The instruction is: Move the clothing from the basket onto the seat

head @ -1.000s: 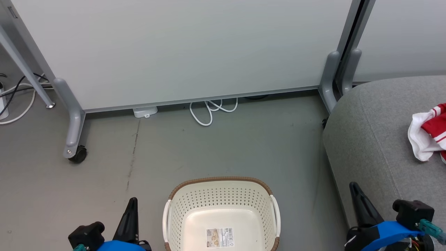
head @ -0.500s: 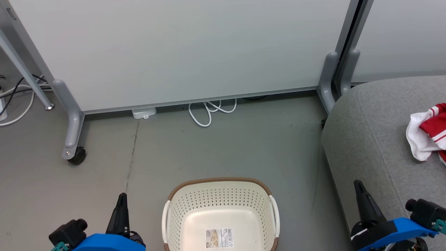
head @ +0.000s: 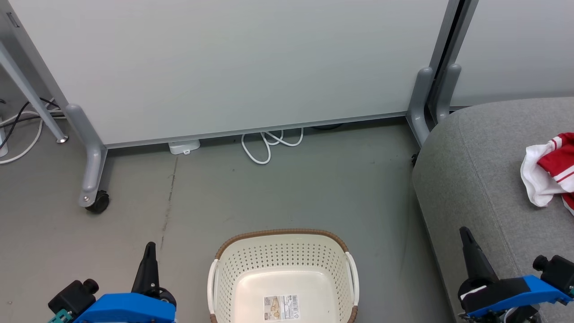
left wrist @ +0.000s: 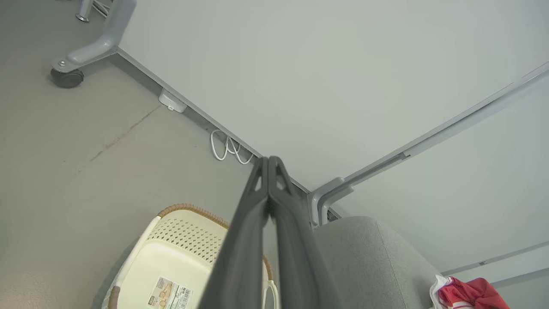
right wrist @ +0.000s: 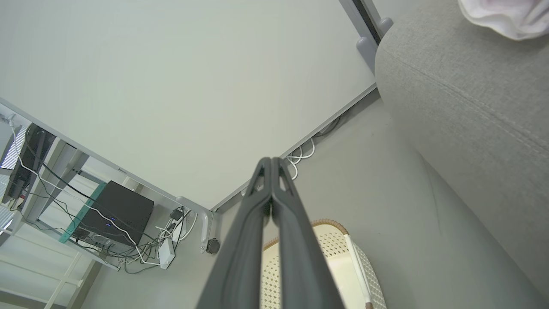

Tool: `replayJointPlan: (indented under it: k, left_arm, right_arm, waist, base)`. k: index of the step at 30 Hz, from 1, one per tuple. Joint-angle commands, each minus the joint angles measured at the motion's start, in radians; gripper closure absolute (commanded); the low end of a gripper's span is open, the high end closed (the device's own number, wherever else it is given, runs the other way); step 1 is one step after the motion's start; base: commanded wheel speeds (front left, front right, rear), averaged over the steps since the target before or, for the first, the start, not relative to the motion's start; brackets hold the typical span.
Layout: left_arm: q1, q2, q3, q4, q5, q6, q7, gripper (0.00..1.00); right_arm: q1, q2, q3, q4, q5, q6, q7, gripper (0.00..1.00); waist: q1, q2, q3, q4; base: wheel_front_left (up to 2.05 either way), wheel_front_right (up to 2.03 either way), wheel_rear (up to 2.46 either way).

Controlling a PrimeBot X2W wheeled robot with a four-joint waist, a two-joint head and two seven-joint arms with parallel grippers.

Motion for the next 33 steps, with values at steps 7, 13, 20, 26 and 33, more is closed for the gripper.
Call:
replayJointPlan:
  k: [7,13,20,26,33]
  left_arm:
    - [-0.037,0.0,0.024,-0.026,-0.088,-0.001,0.025,1.0]
    - [-0.042,-0.002,0.037,-0.034,-0.151,-0.001,0.045,1.0]
    - [-0.049,-0.005,0.053,-0.043,-0.221,-0.001,0.066,1.0]
    - [-0.052,-0.007,0.064,-0.05,-0.277,-0.001,0.083,1.0]
    - [-0.057,-0.009,0.078,-0.057,-0.338,-0.001,0.102,1.0]
  right_arm:
    - [-0.031,-0.002,-0.008,-0.008,0.104,0.0,0.016,1.0]
    - [-0.037,-0.002,-0.011,-0.006,0.178,0.0,0.027,1.0]
    - [-0.042,-0.002,-0.016,-0.004,0.258,0.0,0.04,1.0]
    - [-0.047,-0.003,-0.019,-0.002,0.324,0.0,0.049,1.0]
    - [-0.053,-0.003,-0.023,0.0,0.395,0.0,0.059,1.0]
  waist:
    - [-0.0001,0.0,-0.002,-0.002]
    - [-0.0001,0.0,-0.003,-0.004]
    - [-0.0001,0.0,-0.004,-0.006]
    - [-0.0001,0.0,-0.006,-0.008]
    - [-0.0001,0.0,-0.007,-0.011]
  base:
    - [0.0,0.0,0.0]
    - [0.0,0.0,0.0]
    - [0.0,0.0,0.0]
    - [0.0,0.0,0.0]
    - [0.0,0.0,0.0]
